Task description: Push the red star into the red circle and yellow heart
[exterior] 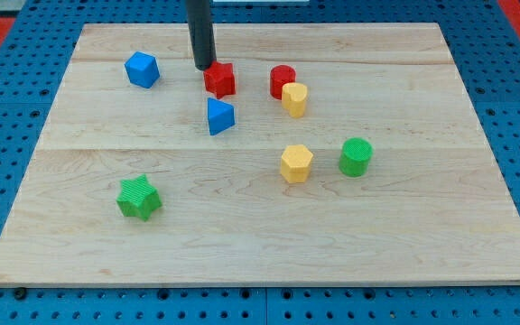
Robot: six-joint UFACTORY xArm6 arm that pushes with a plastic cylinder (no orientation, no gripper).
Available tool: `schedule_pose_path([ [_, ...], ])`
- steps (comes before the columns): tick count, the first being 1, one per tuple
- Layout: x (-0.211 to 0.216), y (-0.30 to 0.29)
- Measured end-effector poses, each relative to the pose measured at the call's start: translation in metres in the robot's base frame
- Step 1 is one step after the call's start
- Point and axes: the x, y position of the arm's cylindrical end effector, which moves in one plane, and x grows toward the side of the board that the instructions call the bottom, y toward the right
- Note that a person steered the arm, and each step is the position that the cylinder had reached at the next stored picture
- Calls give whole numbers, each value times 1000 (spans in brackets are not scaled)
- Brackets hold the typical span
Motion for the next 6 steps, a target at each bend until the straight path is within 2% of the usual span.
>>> schedule_pose_path([
  [1,2,14],
  [2,18,-62],
  [3,31,-53],
  [5,31,47],
  [6,31,77],
])
